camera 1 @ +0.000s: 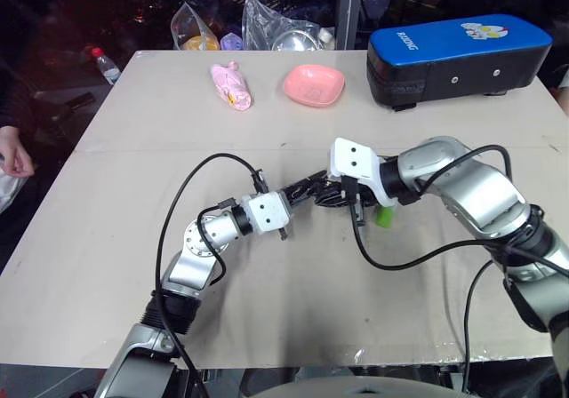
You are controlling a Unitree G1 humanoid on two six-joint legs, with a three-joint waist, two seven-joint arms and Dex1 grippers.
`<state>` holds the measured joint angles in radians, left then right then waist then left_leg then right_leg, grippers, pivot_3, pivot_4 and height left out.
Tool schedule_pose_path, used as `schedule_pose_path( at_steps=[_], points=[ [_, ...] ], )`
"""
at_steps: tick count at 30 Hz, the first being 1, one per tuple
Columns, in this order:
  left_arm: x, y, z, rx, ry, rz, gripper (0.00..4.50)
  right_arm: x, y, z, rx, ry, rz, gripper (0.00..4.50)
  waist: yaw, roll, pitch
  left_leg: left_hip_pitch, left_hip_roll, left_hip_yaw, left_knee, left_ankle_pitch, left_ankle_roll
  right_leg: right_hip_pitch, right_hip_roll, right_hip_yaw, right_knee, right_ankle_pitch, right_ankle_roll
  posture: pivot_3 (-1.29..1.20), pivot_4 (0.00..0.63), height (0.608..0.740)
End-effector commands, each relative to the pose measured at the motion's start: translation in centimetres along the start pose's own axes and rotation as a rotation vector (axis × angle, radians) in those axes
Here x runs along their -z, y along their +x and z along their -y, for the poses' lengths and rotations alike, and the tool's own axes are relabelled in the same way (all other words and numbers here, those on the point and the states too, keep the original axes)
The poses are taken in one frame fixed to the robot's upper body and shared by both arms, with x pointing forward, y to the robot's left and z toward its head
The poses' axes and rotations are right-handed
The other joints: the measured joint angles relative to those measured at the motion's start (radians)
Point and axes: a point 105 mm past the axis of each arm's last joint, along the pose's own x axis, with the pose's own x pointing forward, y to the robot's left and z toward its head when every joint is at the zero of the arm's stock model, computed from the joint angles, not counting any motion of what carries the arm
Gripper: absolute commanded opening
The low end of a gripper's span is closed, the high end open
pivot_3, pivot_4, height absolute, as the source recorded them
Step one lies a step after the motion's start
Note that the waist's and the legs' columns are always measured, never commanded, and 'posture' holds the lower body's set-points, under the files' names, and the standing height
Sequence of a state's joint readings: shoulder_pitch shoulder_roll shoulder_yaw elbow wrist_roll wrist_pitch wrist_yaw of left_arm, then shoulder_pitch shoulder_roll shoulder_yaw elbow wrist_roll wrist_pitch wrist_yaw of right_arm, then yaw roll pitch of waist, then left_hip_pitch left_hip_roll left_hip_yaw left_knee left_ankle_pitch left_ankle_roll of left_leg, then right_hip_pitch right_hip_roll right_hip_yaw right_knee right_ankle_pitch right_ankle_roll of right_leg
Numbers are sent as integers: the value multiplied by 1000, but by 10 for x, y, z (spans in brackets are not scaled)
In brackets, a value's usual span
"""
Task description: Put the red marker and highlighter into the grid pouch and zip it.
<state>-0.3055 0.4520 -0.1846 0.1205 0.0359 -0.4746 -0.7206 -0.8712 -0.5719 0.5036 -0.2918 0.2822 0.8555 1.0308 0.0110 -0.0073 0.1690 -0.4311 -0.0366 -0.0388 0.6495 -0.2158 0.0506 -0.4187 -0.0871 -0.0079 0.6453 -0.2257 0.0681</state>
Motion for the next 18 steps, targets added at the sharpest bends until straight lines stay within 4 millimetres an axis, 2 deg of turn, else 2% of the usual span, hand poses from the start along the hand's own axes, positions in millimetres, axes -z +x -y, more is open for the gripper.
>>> schedule_pose_path(
  at_steps=[1, 6, 9, 13, 16, 18],
  points=[
    [-10, 5, 4, 15, 24, 42, 0, -24, 2, -6, -25, -111, 51, 34, 1, 0, 0, 0, 0, 0, 0, 0, 0, 0, 0, 0, 0, 0, 0, 0, 150, 726],
    [-9, 6, 2, 3, 17, 38, 0, -22, 4, -7, -14, -99, 53, 34, 1, 0, 0, 0, 0, 0, 0, 0, 0, 0, 0, 0, 0, 0, 0, 0, 150, 726],
    [-6, 3, -5, -44, 2, 26, 0, -12, -3, 1, 38, -86, 31, 34, 1, 0, 0, 0, 0, 0, 0, 0, 0, 0, 0, 0, 0, 0, 0, 0, 150, 726],
    [-2, -3, -23, -143, -6, 6, 0, -9, -14, 13, 115, -53, 51, 34, 1, 0, 0, 0, 0, 0, 0, 0, 0, 0, 0, 0, 0, 0, 0, 0, 150, 726],
    [0, -6, -28, -168, 1, -5, 0, -8, -22, 18, 151, -37, 73, 34, 0, 0, 0, 0, 0, 0, 0, 0, 0, 0, 1, 0, 0, 0, 0, 0, 150, 726],
    [1, -8, -30, -178, 1, -9, 0, -9, -28, 26, 194, -30, 96, 572, 0, 0, 0, 0, 0, 0, 0, 0, 0, 0, 1, 0, 0, 0, 0, 0, 150, 726]
  ],
)
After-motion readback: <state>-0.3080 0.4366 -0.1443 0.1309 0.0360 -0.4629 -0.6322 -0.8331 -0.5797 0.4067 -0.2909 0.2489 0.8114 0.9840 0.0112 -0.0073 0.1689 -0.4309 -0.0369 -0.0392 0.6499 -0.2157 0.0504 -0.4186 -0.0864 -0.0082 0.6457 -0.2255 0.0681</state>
